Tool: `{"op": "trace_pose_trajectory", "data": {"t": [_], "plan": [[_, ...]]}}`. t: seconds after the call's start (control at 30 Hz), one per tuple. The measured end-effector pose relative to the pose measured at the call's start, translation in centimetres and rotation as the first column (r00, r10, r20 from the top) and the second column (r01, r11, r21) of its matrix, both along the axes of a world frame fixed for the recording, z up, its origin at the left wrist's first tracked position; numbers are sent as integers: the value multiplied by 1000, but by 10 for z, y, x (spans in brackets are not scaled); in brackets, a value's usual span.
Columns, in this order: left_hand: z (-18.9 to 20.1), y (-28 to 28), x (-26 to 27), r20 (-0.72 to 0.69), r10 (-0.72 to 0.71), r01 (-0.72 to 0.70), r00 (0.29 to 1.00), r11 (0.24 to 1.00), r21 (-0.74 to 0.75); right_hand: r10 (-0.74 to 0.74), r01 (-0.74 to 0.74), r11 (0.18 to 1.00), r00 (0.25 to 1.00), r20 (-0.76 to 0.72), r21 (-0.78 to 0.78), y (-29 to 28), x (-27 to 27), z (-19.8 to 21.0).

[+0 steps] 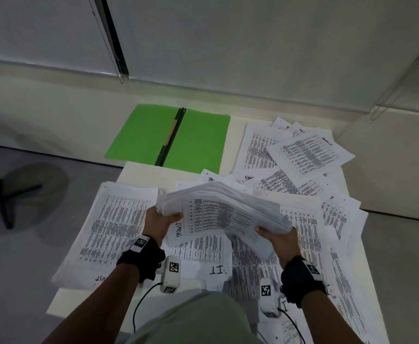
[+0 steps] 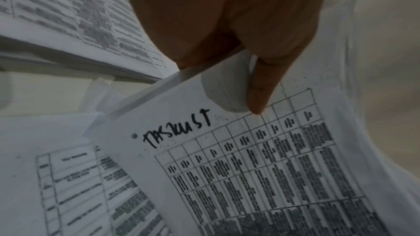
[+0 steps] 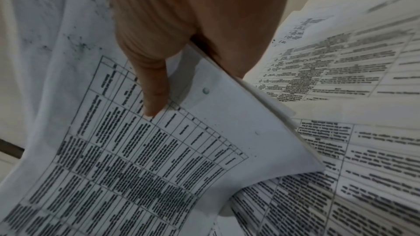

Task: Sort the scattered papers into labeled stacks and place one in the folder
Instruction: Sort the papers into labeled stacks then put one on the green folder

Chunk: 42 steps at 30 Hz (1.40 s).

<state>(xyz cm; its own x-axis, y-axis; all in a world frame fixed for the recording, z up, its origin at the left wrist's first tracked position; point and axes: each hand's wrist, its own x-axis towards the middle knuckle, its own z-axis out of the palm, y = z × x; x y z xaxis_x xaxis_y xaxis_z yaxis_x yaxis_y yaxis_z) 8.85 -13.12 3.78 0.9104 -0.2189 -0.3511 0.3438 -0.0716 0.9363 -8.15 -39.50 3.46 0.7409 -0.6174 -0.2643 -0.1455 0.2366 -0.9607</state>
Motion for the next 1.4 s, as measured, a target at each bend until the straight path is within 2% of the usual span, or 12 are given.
{"op": "trace_pose_trajectory", "data": {"t": [0.3, 0.47, 0.7, 0.83, 0.93, 1.03, 1.13, 1.2, 1.27, 1.33, 1.37, 1.4], "plan": [[25, 0, -1, 172, 11, 5, 985, 995, -96, -29, 38, 997, 993, 116, -73, -3, -17, 25], [-10, 24, -12, 34, -145, 143, 989, 987, 73, 72, -76, 993, 996, -49, -92, 2, -39, 10], [-7, 11, -8, -11, -230, 230, 973, 973, -24, 102, -113, 986, 990, -98, -119, -3, -31, 17], [-9, 0, -3, -47, -165, 164, 985, 986, -31, 53, -57, 996, 997, -57, -68, 4, -20, 19], [-15, 6, -2, -60, -145, 149, 988, 986, 73, -20, 16, 998, 998, -61, -65, 6, -20, 20], [-17, 12, -1, -42, -194, 198, 980, 964, 178, -10, -5, 992, 994, -112, -126, 5, -25, 20], [11, 8, 4, 92, -262, 222, 961, 923, 315, -50, 24, 980, 991, -128, -198, -11, -22, 35], [36, 3, 10, 208, -371, 264, 905, 873, 410, -36, -32, 929, 984, -176, -368, -22, -11, 59], [61, -6, 15, 347, -522, 287, 779, 789, 543, 6, -195, 736, 959, -283, -648, -23, 2, 88], [92, -20, 16, 473, -669, 256, 573, 695, 672, 102, -364, 434, 929, -357, -824, -13, 18, 111], [105, -27, 16, 527, -713, 230, 463, 670, 706, 174, -432, 350, 902, -395, -831, -5, 27, 120], [118, -34, 15, 552, -745, 217, 375, 649, 729, 254, -492, 353, 869, -424, -796, 4, 35, 126]]}}
